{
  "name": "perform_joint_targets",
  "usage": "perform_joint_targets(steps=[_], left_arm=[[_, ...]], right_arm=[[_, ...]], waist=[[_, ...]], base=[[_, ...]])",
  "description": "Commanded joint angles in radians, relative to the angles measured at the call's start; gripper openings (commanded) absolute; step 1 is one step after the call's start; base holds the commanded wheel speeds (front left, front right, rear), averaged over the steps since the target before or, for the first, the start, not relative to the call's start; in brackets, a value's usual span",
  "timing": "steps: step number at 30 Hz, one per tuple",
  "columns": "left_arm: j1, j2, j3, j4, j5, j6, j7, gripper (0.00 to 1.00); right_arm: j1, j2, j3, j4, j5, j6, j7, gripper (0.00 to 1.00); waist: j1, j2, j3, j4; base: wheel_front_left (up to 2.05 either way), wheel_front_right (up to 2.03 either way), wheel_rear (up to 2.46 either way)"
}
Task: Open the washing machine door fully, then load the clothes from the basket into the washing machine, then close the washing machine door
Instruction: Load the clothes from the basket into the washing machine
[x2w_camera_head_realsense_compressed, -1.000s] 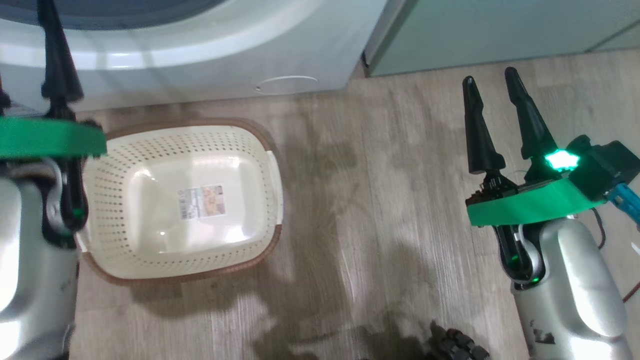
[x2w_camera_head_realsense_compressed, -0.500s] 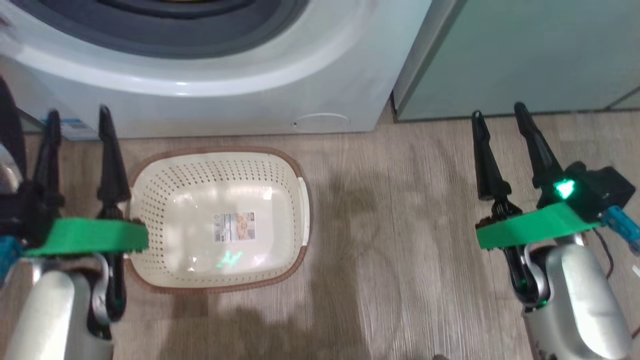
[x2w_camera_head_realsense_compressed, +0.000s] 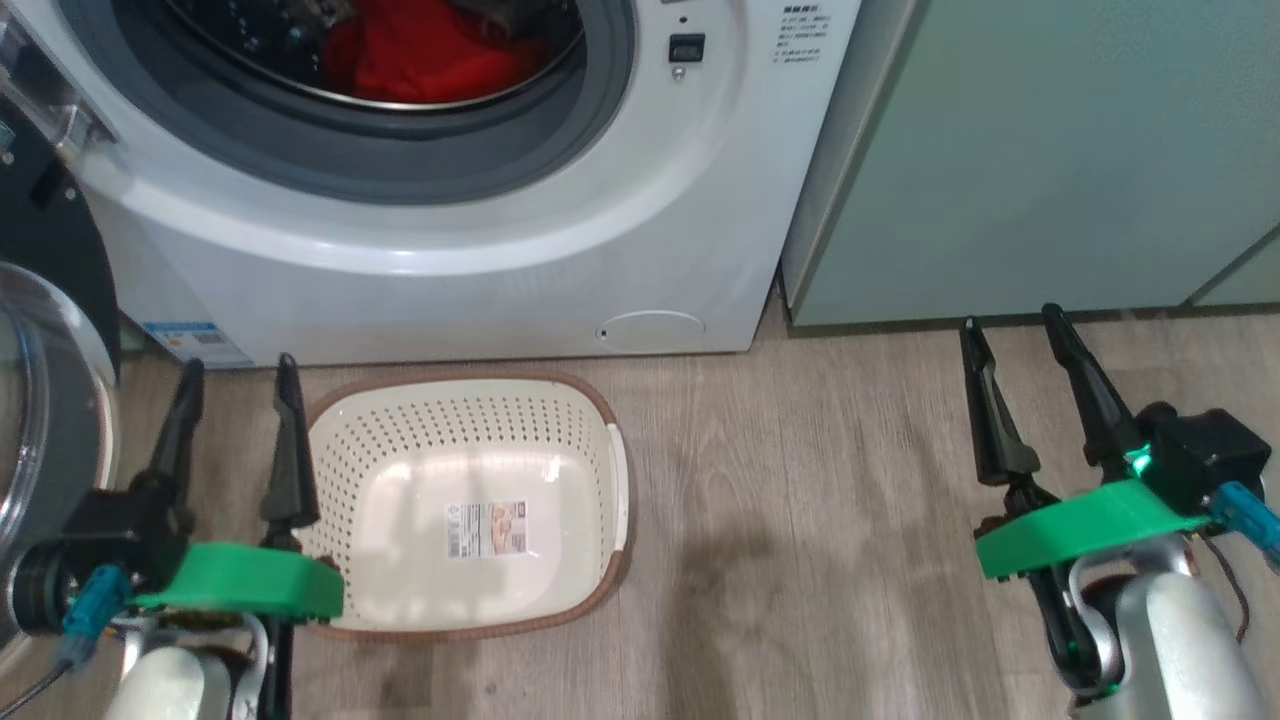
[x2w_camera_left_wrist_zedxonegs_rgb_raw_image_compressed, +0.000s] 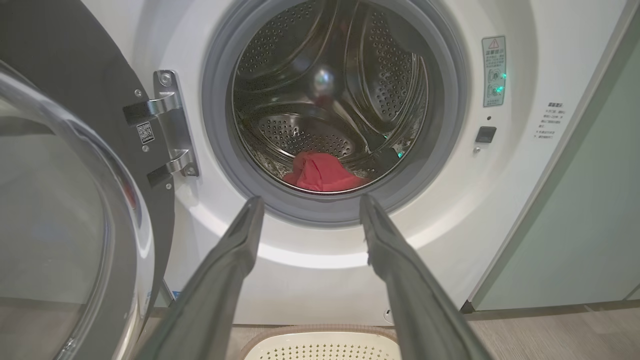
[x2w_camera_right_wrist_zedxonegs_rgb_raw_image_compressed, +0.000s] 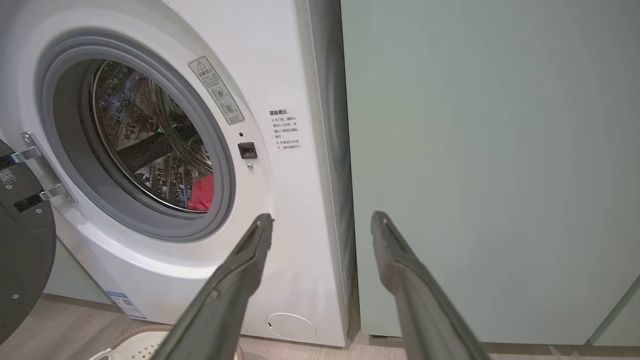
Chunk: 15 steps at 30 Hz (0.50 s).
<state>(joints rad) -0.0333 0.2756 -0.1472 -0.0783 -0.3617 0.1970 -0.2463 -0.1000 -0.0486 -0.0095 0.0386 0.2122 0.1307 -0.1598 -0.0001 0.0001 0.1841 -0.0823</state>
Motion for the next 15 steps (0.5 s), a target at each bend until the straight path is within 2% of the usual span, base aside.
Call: perform_joint_targets(steps=[1,15], left_arm=[[-0.011,0.018,0.031,-0.035,0.011,0.003,0.007,1.0],[0.043,0.027,0.013,-0.026,0.015,0.015,0.028,1.0]], right_arm=[[0.004,-0.002,0.016,-0.044,-0.006,0.0,0.009,1.0],[0.085,-0.002,-0.005,-0.095,-0.012,0.0,0.051,1.0]], waist=[[0.0001,-0.0001,-0.023,-0.004],[0.0001,-0.0001,-0.092,-0.013]], base=[[0.0,0.0,0.0],[0.0,0.0,0.0]])
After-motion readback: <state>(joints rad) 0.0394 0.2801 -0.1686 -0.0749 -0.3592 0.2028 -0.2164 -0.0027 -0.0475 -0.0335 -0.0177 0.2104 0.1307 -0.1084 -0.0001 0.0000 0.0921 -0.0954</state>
